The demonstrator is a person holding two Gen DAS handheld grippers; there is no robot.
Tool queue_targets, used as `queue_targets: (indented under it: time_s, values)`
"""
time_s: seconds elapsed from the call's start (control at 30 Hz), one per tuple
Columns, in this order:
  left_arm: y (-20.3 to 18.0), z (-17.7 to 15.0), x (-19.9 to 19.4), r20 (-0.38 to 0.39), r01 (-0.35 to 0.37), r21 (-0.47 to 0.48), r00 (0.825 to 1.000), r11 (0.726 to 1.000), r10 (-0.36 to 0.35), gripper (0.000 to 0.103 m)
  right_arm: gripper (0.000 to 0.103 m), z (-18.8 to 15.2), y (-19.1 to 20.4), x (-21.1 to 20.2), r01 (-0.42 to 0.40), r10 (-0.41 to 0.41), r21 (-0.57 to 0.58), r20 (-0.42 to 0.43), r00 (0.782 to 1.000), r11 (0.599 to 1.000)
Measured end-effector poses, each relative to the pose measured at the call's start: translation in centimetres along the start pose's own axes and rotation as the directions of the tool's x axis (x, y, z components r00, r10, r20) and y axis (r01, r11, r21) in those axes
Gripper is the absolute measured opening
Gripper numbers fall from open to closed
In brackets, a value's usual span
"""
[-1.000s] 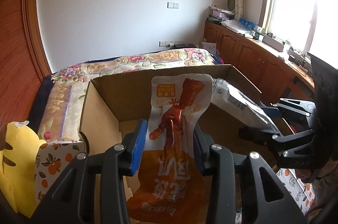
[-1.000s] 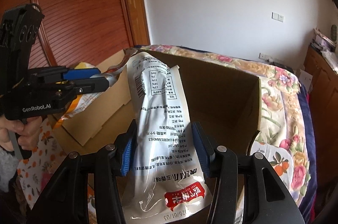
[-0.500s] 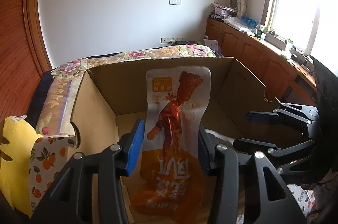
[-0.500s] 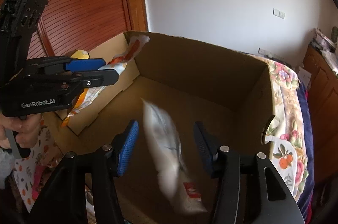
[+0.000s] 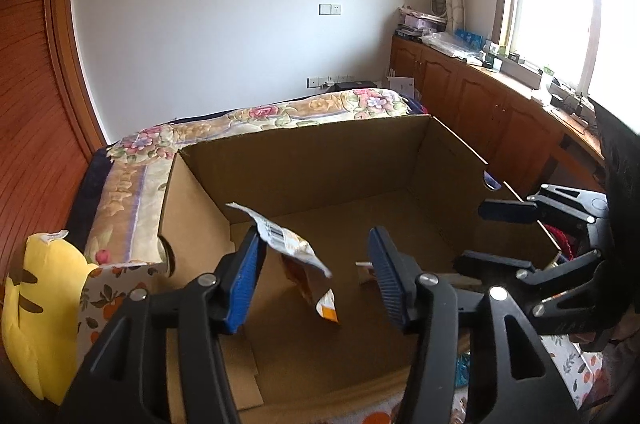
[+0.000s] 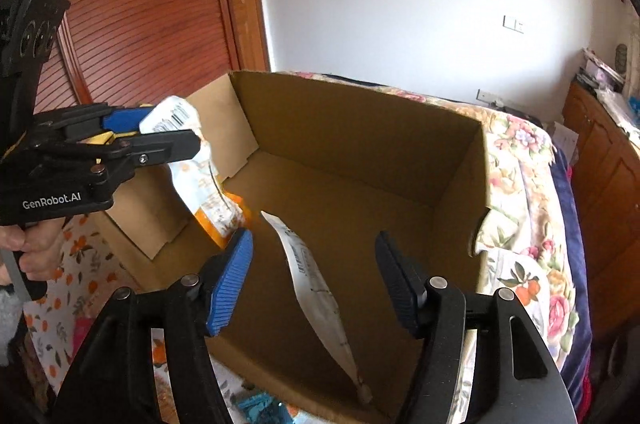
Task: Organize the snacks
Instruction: 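Open both grippers to drop the packets into the box, then move both grippers back to the snack pile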
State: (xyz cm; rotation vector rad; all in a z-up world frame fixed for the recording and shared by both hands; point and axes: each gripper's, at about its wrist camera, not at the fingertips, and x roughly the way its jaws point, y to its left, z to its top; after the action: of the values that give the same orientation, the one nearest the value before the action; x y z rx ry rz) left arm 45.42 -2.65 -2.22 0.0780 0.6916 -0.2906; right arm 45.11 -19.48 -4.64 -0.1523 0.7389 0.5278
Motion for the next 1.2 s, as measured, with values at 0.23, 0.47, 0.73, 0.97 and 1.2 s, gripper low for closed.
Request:
queue_targets:
  time_s: [0.23, 0.47, 0.73, 0.97, 1.2]
  values:
    - [-0.6, -0.6, -2.4, 0.019, -0.013, 0.009, 1.000, 1.000, 0.012, 0.054, 0.065, -0.5, 0.9, -3.0, 0.014, -0.014, 0.010, 0.023, 1.000, 1.000]
    - [-1.0, -1.5, -5.8, 0.052, -0.004, 0.011, 0.999, 1.000, 0.003, 0.061, 0.066, -1.9, 1.2, -6.9, 0.035, -0.036, 0.029, 0.037, 0.999, 0.999]
    - [-2.0, -4.1, -8.8, 0.065, 0.026, 0.007, 0.998, 1.000, -0.026, 0.069, 0.067, -5.4, 2.0, -10.6, 0.042, -0.044, 0.061, 0.031, 0.999, 0.997]
    - [-3.5, -8.6, -9.4, 0.013, 0.045, 0.019, 0.999, 0.999, -0.045, 0.069, 0.067, -9.8, 3.1, -11.1, 0.047, -0.047, 0.090, -0.004, 0.999, 0.995]
    - [-5.5, -13.6, -9.3, -0.047, 0.075, 0.022, 0.996, 0.997, -0.074, 0.069, 0.067, -14.6, 3.7, -10.3, 0.023, -0.017, 0.122, -0.048, 0.999, 0.992]
